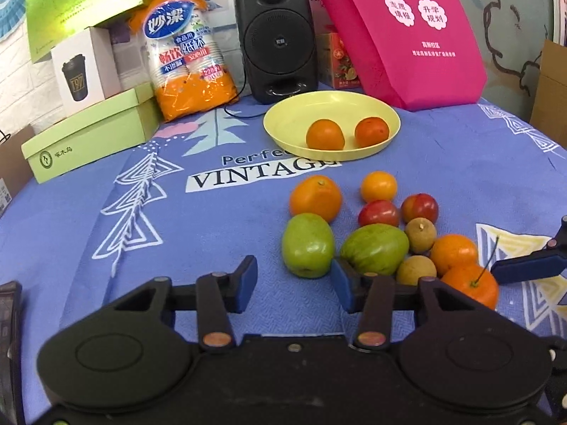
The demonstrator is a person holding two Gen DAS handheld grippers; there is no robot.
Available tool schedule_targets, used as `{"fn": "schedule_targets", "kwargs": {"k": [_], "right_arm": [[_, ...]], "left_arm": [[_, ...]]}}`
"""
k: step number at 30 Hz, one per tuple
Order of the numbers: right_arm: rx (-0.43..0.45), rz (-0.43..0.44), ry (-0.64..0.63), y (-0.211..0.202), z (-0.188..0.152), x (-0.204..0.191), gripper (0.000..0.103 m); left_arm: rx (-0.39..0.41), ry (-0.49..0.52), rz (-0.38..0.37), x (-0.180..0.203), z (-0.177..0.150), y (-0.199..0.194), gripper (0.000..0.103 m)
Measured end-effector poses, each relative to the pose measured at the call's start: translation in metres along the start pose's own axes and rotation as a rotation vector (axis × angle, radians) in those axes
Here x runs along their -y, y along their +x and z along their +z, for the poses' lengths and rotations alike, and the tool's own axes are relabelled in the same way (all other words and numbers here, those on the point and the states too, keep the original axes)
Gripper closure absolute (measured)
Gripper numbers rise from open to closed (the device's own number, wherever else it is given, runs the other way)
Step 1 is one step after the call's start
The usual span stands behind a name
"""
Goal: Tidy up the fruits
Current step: 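Move both tools back to the fruit cluster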
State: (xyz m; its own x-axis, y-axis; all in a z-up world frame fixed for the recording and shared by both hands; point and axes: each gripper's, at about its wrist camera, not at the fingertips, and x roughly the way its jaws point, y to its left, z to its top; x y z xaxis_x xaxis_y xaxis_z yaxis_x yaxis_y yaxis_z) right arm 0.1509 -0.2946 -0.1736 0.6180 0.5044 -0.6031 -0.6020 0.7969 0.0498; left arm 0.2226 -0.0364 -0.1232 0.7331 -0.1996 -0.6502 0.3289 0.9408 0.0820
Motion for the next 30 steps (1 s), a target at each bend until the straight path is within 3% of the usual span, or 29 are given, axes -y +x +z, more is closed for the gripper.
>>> {"fn": "schedule_targets", "kwargs": {"k": [14, 17, 19, 30], "right_arm": [[-0.004, -0.005, -0.016, 0.013, 0.005, 0.001, 0.051], [-0.004, -0.016, -0.027, 0.017, 0.007, -0.001, 0.058], [-0.002, -0.001, -0.023, 0.018, 0.008, 0.0, 0.064], [0.01, 0.007, -0.005, 0.005, 0.006, 0.003, 0.065]], "left_arm": [[0.0, -0.066, -0.047, -0.011, 0.013, 0.027, 0.057], [-0.001, -0.074, -0.056, -0.014, 0.014, 0.029, 0.058], [-0.004, -0.079, -0.061, -0.015, 0.013, 0.029, 0.059], [0.002, -0.087, -0.066, -0.017, -0.001, 0.005, 0.059]]}}
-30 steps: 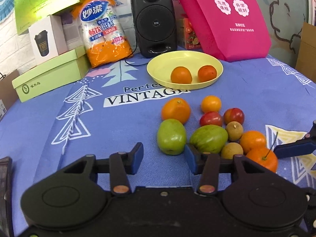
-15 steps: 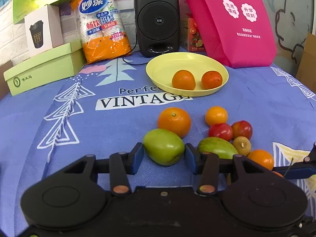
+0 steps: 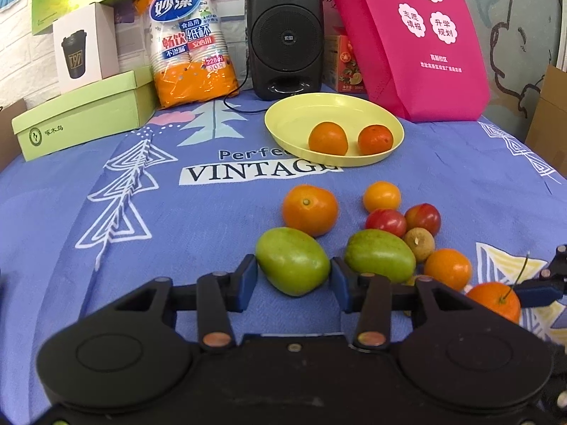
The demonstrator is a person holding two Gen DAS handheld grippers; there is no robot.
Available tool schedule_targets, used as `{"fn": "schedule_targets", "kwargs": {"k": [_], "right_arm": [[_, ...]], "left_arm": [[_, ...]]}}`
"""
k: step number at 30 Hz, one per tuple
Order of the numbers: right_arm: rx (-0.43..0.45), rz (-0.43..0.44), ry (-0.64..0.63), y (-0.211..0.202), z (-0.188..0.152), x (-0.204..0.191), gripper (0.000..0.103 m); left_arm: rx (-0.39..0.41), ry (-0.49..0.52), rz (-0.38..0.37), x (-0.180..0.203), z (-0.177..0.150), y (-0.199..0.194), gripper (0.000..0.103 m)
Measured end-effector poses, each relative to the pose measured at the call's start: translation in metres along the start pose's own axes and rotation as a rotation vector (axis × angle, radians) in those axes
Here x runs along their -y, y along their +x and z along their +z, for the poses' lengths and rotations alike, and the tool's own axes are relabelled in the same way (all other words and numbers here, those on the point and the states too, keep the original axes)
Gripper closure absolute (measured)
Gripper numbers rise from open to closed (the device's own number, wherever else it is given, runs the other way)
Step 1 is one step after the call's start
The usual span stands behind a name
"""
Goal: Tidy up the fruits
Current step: 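Move both tools back to the fruit cluster, then grasp a green mango with the left tool while the right tool grasps a tangerine, then place the mango and tangerine on the yellow plate, opening both tools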
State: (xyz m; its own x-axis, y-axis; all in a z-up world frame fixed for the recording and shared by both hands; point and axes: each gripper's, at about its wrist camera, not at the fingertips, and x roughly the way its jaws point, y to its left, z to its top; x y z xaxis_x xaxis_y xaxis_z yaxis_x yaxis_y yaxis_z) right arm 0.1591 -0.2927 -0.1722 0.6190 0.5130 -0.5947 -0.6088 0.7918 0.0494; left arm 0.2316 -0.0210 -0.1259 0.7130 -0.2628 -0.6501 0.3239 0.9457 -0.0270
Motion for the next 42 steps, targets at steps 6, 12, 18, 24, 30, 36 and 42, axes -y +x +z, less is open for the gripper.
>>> {"fn": "schedule_targets", "kwargs": {"k": [6, 12, 18, 24, 30, 36, 42], "right_arm": [[0.014, -0.014, 0.009, -0.012, -0.002, 0.003, 0.065], [0.019, -0.035, 0.027, -0.023, -0.007, 0.012, 0.065], [0.04, -0.066, 0.047, -0.032, -0.004, 0.025, 0.065], [0.087, -0.091, 0.046, -0.038, 0.015, 0.039, 0.065], [0.13, -0.138, 0.015, -0.031, 0.052, 0.06, 0.065], [0.142, -0.181, 0.008, 0.002, 0.098, 0.095, 0.065], [0.095, -0.19, 0.029, 0.058, 0.126, 0.127, 0.065]], "left_arm": [[0.007, -0.01, -0.011, -0.003, -0.011, -0.024, 0.059], [0.027, 0.002, -0.018, -0.001, -0.016, -0.051, 0.059], [0.053, 0.013, -0.031, 0.002, -0.005, -0.066, 0.059], [0.079, 0.04, -0.04, 0.009, 0.022, -0.059, 0.059], [0.088, 0.063, -0.056, 0.013, 0.062, -0.029, 0.059], [0.075, 0.079, -0.044, 0.013, 0.107, 0.022, 0.059], [0.047, 0.065, -0.048, 0.011, 0.143, 0.083, 0.059]]}}
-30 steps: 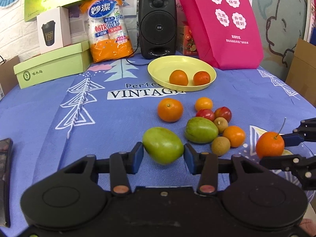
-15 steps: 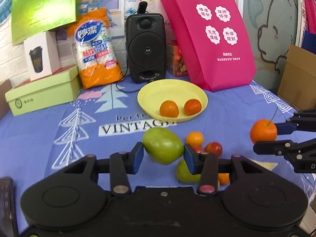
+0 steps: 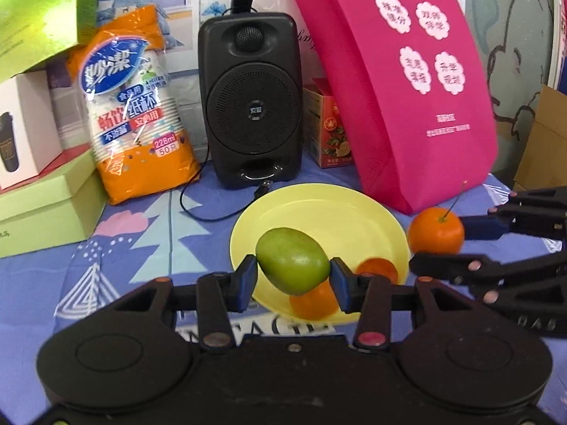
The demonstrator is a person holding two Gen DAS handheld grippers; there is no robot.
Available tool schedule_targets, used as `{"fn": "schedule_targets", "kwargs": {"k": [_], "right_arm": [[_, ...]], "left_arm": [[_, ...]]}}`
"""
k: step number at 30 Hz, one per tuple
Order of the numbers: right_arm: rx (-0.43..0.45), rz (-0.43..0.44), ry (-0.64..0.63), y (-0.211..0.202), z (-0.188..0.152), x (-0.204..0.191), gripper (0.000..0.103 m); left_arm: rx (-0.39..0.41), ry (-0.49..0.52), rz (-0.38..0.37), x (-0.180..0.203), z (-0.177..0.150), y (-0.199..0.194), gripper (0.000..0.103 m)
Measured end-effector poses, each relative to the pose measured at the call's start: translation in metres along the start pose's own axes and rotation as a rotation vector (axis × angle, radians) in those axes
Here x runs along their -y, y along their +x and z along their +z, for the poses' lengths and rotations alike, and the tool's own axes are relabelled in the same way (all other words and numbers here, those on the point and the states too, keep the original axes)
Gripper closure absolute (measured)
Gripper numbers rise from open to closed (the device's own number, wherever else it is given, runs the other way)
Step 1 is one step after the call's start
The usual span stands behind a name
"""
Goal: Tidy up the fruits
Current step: 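Place the mango and tangerine on the yellow plate, opening both tools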
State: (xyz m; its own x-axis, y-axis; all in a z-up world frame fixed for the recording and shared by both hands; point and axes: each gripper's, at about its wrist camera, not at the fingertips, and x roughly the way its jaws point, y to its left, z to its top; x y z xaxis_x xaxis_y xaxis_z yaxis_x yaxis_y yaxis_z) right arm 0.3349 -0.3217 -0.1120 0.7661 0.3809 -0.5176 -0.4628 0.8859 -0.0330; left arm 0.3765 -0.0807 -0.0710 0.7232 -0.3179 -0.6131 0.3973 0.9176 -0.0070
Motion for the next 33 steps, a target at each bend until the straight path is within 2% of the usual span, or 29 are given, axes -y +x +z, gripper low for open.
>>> {"fn": "schedule_targets", "kwargs": {"k": [9, 18, 20, 22, 24, 29, 33], "right_arm": [[-0.063, 0.012, 0.047, 0.068, 0.008, 0.019, 0.065], [-0.097, 0.004, 0.072, 0.089, 0.005, 0.026, 0.065], [-0.102, 0.001, 0.074, 0.09, 0.005, 0.026, 0.065], [-0.101, -0.004, 0.069, 0.088, 0.005, 0.025, 0.064], [-0.088, -0.014, 0.071, 0.084, 0.007, 0.025, 0.061], [-0.049, -0.029, 0.062, 0.058, 0.012, 0.023, 0.061], [-0.004, -0.03, 0.069, 0.027, 0.01, 0.018, 0.056]], "left_arm": [[-0.06, -0.014, 0.009, -0.008, 0.015, 0.07, 0.059], [-0.113, -0.05, 0.006, -0.016, 0.011, 0.095, 0.058], [-0.111, -0.051, 0.016, -0.017, 0.011, 0.094, 0.055], [-0.097, -0.031, 0.05, -0.014, 0.012, 0.087, 0.042], [-0.086, -0.026, 0.063, -0.014, 0.014, 0.078, 0.035], [-0.035, -0.003, 0.059, -0.013, 0.015, 0.038, 0.035], [0.001, -0.009, 0.045, -0.009, 0.007, 0.001, 0.035]]}}
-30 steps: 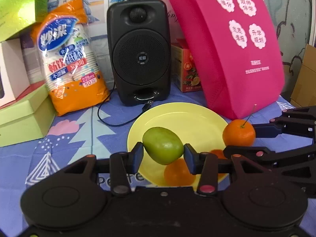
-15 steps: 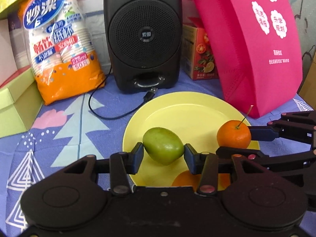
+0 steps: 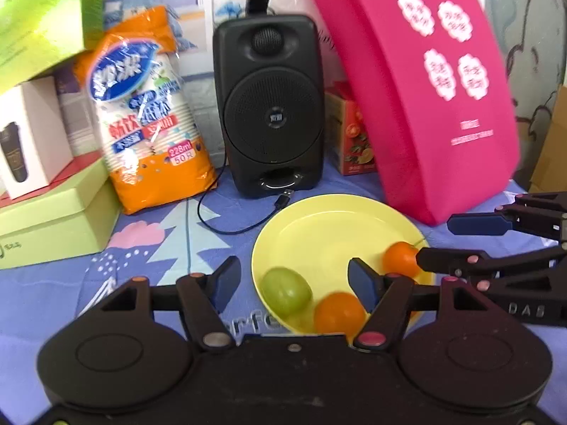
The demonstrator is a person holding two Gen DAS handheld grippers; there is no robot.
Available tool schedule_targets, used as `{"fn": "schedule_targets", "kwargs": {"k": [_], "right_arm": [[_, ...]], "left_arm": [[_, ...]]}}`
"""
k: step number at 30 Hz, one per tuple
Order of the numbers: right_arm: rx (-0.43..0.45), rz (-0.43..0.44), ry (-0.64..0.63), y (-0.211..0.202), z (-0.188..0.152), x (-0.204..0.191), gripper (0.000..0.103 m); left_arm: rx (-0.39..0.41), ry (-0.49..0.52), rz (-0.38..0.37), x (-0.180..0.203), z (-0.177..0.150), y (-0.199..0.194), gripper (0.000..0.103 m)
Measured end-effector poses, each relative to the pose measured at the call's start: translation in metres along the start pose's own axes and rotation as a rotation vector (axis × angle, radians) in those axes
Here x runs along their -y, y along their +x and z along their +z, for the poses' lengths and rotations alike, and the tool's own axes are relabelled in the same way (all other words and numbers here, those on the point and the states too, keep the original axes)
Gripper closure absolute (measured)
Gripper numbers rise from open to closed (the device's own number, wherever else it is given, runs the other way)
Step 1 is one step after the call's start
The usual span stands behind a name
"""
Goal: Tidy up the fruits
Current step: 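Place the mango and tangerine on the yellow plate, opening both tools, then return both tools to the remaining fruits on the tablecloth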
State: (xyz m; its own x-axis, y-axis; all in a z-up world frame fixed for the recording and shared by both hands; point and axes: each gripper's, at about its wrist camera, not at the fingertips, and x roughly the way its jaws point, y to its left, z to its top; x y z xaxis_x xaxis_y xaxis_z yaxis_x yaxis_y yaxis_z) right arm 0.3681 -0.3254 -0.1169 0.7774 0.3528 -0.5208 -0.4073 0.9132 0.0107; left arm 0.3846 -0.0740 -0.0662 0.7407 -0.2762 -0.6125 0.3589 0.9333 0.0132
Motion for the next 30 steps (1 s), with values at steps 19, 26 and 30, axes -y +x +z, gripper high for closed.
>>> {"fn": "schedule_targets", "kwargs": {"k": [19, 26, 30], "right_arm": [[0.002, 0.083, -0.007, -0.096, -0.08, -0.05, 0.055], [-0.027, 0.155, -0.004, -0.113, -0.117, -0.068, 0.055], [-0.04, 0.197, -0.046, -0.119, -0.126, -0.08, 0.055]], "left_arm": [[0.003, -0.101, -0.025, 0.02, -0.118, -0.111, 0.035], [-0.007, -0.144, -0.039, 0.026, -0.146, -0.121, 0.036], [-0.014, -0.149, -0.064, 0.031, -0.146, -0.118, 0.04]]}}
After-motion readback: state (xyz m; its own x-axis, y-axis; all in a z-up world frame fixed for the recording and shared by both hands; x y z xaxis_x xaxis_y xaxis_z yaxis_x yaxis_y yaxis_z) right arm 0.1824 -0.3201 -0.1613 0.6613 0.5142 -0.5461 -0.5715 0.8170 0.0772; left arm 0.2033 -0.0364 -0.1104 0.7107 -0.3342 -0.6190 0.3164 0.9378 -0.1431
